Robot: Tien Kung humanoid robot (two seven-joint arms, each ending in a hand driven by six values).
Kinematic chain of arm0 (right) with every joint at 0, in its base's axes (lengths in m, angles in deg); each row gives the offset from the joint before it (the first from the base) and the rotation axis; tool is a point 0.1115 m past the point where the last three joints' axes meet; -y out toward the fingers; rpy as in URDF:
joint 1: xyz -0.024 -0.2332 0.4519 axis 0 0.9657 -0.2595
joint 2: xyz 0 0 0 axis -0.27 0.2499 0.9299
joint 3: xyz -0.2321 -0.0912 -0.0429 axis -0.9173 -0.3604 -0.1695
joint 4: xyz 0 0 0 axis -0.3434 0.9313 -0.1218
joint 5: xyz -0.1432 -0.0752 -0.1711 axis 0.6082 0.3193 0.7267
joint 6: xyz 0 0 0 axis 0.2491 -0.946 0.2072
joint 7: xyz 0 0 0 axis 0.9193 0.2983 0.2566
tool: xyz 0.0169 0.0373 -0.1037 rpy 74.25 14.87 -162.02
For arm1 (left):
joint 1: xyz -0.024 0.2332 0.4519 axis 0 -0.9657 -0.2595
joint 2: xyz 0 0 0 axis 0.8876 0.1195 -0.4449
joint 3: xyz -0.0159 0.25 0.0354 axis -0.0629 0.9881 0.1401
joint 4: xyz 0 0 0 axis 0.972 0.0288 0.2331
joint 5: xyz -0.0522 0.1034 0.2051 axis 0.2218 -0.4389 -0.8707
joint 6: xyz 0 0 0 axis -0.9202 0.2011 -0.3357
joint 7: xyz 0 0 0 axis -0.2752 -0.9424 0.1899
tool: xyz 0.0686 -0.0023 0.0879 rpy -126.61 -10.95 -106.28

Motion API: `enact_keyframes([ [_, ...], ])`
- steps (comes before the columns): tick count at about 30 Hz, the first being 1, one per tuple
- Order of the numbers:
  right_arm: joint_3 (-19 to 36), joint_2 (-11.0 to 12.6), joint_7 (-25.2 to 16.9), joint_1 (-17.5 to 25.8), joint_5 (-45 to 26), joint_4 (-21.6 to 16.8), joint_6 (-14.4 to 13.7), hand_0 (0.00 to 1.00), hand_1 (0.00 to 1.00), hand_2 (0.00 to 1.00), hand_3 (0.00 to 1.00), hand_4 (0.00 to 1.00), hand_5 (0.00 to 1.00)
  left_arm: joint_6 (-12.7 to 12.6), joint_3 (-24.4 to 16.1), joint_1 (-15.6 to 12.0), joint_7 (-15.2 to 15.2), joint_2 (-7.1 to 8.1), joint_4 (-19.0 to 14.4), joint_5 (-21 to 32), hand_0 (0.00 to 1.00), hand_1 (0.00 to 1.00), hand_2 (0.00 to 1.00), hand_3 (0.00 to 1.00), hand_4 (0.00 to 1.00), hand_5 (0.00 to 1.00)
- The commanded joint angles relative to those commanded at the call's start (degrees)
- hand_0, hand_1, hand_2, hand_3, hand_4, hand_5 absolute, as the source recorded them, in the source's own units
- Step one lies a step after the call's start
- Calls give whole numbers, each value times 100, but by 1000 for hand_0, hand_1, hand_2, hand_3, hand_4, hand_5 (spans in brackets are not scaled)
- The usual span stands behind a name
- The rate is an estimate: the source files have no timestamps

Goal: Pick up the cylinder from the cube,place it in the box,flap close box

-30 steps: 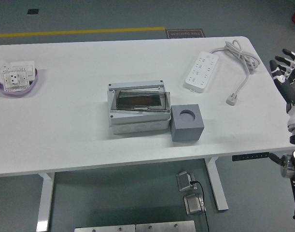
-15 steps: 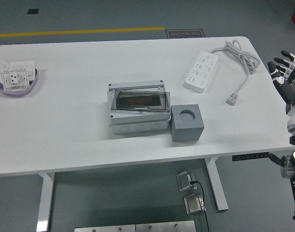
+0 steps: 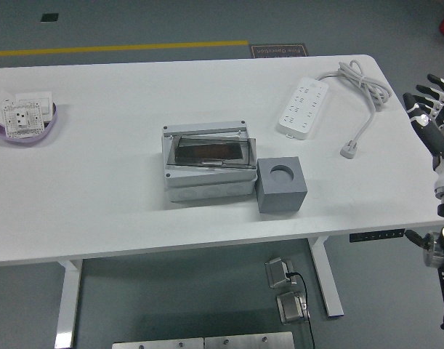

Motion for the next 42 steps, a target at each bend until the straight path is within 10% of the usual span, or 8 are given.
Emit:
enact_keyframes([
  [42, 30, 27, -40, 36, 11, -18, -44, 684, 654, 713, 771, 893, 428, 1, 13, -35, 4, -25, 0, -29, 691, 685, 686, 809, 731, 366],
])
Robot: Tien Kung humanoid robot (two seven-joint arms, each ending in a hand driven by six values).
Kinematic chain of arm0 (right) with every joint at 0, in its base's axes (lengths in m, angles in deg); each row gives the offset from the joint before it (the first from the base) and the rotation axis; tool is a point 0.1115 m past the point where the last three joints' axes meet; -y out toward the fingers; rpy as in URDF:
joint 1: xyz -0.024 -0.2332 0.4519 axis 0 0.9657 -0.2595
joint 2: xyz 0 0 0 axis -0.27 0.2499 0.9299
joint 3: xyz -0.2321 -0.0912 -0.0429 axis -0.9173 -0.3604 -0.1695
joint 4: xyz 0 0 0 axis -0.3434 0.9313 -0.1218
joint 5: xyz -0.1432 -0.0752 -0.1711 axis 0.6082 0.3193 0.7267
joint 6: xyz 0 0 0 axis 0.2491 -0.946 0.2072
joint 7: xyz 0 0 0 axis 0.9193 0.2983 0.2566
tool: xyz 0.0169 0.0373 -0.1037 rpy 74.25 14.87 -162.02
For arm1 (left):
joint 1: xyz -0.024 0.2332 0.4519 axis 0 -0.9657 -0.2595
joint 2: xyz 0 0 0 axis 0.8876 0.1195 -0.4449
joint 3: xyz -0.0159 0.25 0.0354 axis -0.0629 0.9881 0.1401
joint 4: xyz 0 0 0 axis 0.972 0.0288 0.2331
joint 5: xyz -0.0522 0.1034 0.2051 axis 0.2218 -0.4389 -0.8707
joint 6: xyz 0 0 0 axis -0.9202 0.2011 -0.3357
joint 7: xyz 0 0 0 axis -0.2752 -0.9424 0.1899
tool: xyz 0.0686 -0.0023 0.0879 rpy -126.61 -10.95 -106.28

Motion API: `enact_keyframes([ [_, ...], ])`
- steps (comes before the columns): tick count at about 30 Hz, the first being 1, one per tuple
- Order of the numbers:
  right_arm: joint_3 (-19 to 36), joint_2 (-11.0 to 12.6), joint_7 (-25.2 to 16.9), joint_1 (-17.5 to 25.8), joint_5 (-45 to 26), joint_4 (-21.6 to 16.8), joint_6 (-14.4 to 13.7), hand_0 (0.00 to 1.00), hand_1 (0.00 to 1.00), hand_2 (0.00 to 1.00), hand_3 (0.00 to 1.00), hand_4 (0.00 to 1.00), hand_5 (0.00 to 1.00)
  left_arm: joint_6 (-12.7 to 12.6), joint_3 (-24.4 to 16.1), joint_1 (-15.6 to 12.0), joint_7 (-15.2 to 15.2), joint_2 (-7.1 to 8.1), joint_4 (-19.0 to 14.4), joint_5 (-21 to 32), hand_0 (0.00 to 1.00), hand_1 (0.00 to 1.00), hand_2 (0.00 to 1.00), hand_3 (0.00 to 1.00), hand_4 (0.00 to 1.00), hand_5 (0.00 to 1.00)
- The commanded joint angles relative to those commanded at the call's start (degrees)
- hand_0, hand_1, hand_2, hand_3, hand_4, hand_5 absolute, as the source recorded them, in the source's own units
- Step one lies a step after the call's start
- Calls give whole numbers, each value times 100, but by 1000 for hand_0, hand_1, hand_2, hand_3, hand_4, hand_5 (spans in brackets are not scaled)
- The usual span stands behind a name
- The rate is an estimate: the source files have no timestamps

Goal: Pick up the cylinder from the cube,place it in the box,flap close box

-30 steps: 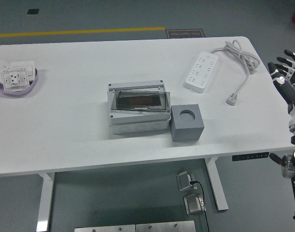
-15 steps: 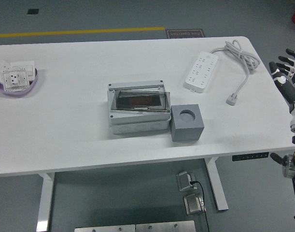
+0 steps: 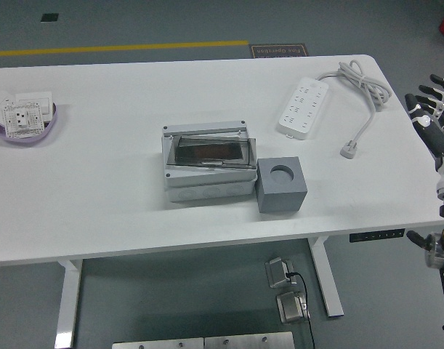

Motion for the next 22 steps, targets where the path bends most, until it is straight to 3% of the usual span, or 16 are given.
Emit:
enact_keyframes([
  [22, -8, 33, -1, -32, -5, 8, -1, 685, 653, 713, 769, 891, 425, 15, 40, 34, -17, 45, 0, -22, 691, 685, 686, 808, 731, 366],
])
